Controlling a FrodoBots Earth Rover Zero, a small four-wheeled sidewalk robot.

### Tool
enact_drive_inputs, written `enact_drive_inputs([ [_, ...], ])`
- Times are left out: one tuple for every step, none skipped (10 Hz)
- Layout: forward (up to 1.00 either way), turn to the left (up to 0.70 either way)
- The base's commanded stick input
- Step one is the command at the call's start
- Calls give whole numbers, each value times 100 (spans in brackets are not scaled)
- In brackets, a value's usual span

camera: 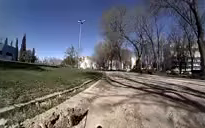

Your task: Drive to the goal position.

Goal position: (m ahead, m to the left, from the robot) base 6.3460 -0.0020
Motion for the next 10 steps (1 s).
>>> enact_drive_inputs([
  [0, 0],
  [0, 0],
  [0, 0],
  [9, 0],
  [21, 0],
  [33, 0],
  [46, 0],
  [58, 0],
  [70, 0],
  [83, 0],
])
